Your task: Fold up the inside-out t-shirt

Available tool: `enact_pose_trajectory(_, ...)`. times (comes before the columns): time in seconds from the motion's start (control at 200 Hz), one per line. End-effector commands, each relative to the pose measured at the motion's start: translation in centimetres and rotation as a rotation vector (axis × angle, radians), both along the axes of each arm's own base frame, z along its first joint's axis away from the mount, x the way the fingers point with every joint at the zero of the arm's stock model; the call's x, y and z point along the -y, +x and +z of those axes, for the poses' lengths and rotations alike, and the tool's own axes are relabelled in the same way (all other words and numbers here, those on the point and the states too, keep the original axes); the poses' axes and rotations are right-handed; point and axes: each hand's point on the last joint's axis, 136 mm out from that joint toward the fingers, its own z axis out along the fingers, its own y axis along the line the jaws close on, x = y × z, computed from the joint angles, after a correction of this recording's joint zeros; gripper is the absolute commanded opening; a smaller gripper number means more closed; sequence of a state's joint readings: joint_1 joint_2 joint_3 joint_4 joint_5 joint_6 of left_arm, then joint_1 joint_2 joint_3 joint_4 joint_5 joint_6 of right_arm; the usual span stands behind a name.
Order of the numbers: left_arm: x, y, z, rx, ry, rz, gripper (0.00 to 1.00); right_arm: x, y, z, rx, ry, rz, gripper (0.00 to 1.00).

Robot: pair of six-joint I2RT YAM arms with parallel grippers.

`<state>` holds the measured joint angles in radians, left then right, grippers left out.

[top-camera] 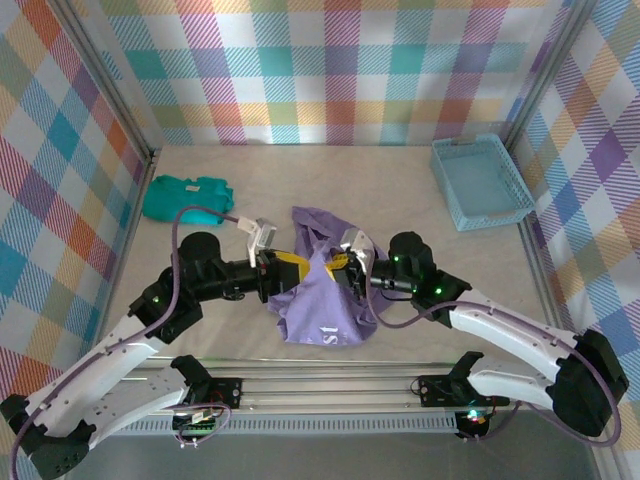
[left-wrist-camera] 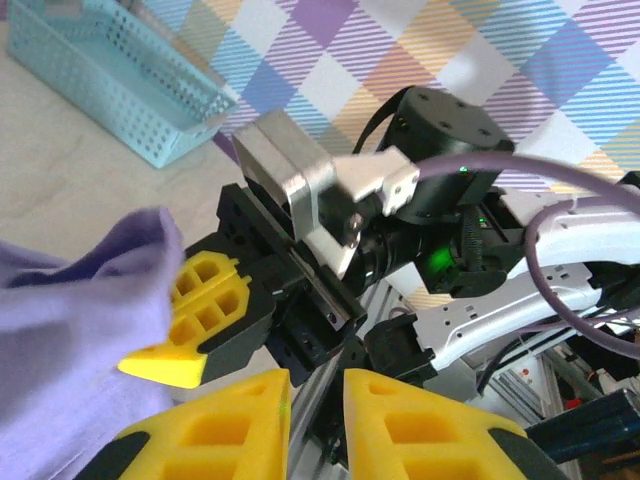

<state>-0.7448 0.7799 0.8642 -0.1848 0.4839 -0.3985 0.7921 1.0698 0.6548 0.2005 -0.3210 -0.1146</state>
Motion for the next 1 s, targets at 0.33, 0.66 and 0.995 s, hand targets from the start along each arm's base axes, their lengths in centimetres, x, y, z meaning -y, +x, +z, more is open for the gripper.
enact_pose_trajectory(0.33, -0.4, 6.4, -7.2, -0.346, 0.247, 0.204, 0.48, -0.6, -0.4, 1.6, 0.182, -0.029, 0.077, 0.0)
enact_pose_trajectory(0.66, -2.8, 7.2, -8.3, -0.217, 0.245, 0.34, 0.65, -1.4, -3.3, 4.3, 0.098, 0.07, 0.248, 0.0)
enact_pose_trajectory(0.995, -8.0, 9.4, -13.6, -0.336, 0.538, 0.607, 0.67, -1.6, -1.0, 2.3, -0.124, -0.117, 0.173, 0.0)
